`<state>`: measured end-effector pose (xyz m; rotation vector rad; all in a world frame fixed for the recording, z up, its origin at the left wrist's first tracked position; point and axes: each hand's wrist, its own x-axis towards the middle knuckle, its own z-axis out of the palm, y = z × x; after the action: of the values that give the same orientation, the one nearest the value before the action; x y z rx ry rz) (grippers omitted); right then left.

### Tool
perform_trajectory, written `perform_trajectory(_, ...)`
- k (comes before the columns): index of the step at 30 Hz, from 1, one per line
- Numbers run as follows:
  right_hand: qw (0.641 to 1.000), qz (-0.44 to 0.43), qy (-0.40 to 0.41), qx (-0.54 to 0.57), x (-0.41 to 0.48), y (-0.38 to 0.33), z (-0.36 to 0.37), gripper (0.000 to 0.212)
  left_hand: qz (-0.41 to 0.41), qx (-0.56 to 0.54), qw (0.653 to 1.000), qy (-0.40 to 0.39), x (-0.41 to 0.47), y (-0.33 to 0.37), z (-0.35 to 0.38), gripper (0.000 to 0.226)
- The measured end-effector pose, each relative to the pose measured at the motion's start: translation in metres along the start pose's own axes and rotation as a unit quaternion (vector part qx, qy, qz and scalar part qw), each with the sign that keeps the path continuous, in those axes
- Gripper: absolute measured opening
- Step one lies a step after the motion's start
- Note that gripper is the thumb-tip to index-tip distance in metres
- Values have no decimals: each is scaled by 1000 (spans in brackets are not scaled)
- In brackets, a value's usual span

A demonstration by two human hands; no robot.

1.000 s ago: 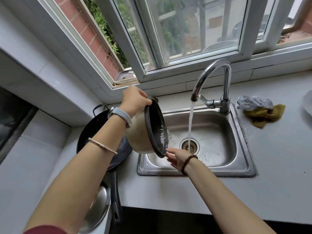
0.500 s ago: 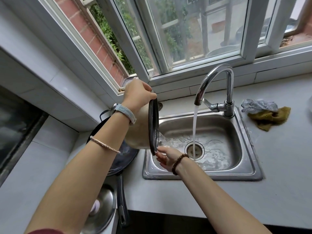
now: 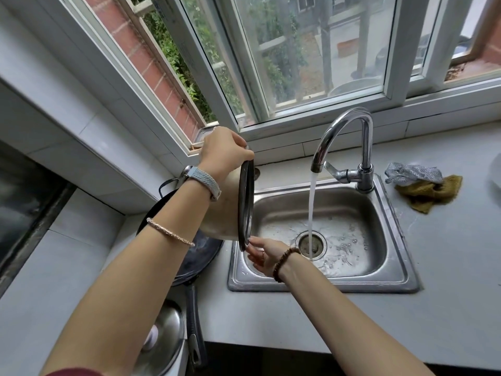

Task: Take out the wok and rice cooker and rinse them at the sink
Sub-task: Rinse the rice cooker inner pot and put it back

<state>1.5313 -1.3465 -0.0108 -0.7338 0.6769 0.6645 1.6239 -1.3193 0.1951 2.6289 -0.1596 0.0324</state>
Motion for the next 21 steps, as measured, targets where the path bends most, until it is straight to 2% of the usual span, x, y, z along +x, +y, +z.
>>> perform_trajectory(5, 999, 0, 5, -39, -3, -1, -11, 11, 8, -2, 1000, -4, 1, -10, -1, 5)
perform_trajectory(8, 998, -19, 19, -62, -8, -1, -23, 13, -3, 16, 1000, -9, 2, -24, -7, 21)
perform_trajectory(11, 996, -43, 39, -66, -13, -2, -35, 18, -24, 33, 999, -14, 2, -42, -13, 24)
perform_trajectory(16, 997, -47, 39, 38, -29, 0, -55, 9, -18, 73, 997, -21, -8, -74, -17, 24)
perform_trajectory(21, 992, -23, 39, 117, -35, 1, -65, 31, 6, 108, 994, -4, -27, -103, -12, 23)
